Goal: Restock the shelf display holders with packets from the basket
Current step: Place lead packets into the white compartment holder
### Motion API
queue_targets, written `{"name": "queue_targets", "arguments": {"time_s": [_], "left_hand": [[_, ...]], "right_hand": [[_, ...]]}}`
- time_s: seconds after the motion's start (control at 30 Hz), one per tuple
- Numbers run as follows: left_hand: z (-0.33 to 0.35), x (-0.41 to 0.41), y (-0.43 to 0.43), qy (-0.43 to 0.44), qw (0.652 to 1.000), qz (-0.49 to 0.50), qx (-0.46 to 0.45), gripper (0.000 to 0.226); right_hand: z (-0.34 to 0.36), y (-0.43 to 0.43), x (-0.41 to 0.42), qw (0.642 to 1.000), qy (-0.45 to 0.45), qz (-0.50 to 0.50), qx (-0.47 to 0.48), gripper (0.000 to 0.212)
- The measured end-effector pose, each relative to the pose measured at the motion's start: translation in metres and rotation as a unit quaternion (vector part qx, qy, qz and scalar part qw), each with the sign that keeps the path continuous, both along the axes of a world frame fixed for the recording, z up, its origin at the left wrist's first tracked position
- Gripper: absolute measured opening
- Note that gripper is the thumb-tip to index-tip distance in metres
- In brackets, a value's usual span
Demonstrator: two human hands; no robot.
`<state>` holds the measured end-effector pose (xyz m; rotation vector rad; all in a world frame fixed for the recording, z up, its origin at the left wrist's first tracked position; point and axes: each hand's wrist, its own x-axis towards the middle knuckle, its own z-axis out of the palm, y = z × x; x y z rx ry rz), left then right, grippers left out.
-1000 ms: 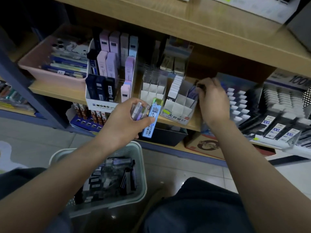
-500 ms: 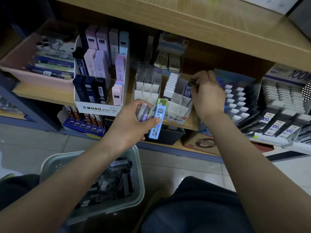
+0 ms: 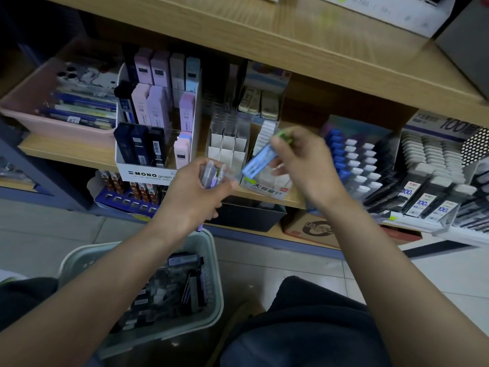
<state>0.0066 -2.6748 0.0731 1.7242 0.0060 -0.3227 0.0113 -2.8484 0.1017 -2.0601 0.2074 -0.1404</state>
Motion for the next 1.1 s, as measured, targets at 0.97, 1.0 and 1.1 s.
{"name": "queue_targets", "arguments": {"time_s": [0.97, 1.0, 1.1], "left_hand": [[0.001, -0.003, -0.001, 0.031, 0.999, -0.007, -0.037, 0.015], [0.001, -0.003, -0.001, 0.031, 0.999, -0.008, -0.037, 0.016], [0.002, -0.004, -0.001, 0.044, 0.998, -0.015, -0.048, 0.020]], "right_hand": [[-0.031, -0.046, 0.033, 0.902, -0.018, -0.102, -0.419, 0.020], [-0.031, -0.046, 0.034, 0.901, -0.015, -0.108, -0.420, 0.021], [-0.030, -0.041, 0.034, 0.886, -0.006, -0.113, -0.449, 0.024]]}}
